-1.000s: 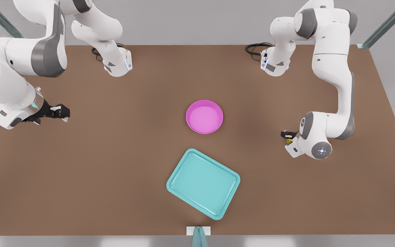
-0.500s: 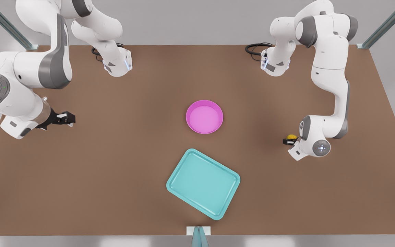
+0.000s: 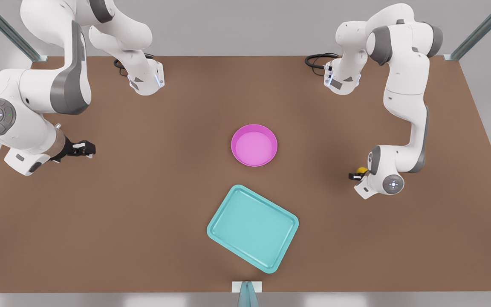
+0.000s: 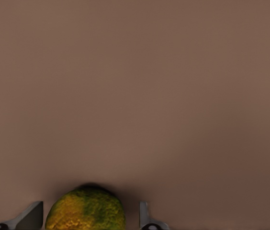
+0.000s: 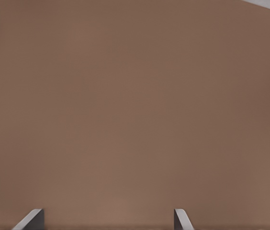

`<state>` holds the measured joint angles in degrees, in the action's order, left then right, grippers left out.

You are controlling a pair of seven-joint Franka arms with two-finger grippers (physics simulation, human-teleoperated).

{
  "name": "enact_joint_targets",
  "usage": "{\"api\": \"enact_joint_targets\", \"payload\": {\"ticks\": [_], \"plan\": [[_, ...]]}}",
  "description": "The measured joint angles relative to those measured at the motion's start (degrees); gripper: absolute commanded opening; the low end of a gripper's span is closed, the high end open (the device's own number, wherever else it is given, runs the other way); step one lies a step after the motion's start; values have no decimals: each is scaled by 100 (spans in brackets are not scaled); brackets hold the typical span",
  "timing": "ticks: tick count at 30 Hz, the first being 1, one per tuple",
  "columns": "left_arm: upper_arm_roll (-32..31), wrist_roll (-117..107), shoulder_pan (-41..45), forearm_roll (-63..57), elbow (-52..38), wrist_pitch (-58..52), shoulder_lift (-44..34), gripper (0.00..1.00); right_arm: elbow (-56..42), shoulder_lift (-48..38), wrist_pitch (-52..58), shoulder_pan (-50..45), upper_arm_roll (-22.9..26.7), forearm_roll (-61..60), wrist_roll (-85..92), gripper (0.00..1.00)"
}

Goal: Place the orange on the plate with the left arm and the plate on the tray with the right arm

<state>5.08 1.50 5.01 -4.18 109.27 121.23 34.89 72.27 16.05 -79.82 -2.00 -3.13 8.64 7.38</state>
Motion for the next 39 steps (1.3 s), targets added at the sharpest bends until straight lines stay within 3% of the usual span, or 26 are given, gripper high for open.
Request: {"api": "enact_joint_targets", "payload": {"ticks": [1, 4, 12, 20, 23, 25, 27, 31, 33, 34, 36, 37, 39], "plan": [[12, 0, 0, -2, 21, 20, -2, 79, 0, 9, 1, 1, -1, 0, 1, 100], [32, 1, 0, -15, 40, 56, -17, 69, 0, 21, 4, 6, -2, 0, 4, 100], [-38, -82, 117, -33, 35, -26, -392, 68, -7, 20, 6, 41, -4, 0, 19, 100], [-433, -1124, 3191, 913, -1496, -987, -39, 70, -8, 54, 4, 61, 1, -3, 34, 100], [-1008, -1691, 3492, 1268, -1658, -1199, 122, 70, -8, 69, 2, 66, 3, -3, 39, 100], [-1239, -2048, 3535, 1392, -1675, -1277, 210, 71, -8, 71, 3, 72, 5, -5, 41, 100], [-1313, -2364, 3537, 1470, -1677, -1302, 277, 100, -8, 72, 4, 77, 5, -5, 43, 100], [-1178, -2903, 3509, 1540, -1833, -1399, 157, 100, -9, 91, 4, 72, 5, -8, 47, 100], [-92, -3034, 3291, 1634, -3184, -2322, -268, 100, 8, 200, 23, 63, 6, -103, 48, 100], [817, -3011, 3221, 1668, -3844, -2907, -459, 100, 81, 381, 50, 40, 7, -328, 49, 100], [2358, -2834, 3099, 1704, -4410, -3842, -866, 100, 680, 635, -54, 1, 0, -1140, 48, 100], [2637, -2722, 2883, 1713, -4488, -4187, -1081, 100, 1121, 675, -251, -61, -18, -1592, 46, 100], [777, -2518, 1220, 1338, -3865, -4423, -1987, 100, 1892, 686, -816, -405, -44, -2332, 45, 100]]}}
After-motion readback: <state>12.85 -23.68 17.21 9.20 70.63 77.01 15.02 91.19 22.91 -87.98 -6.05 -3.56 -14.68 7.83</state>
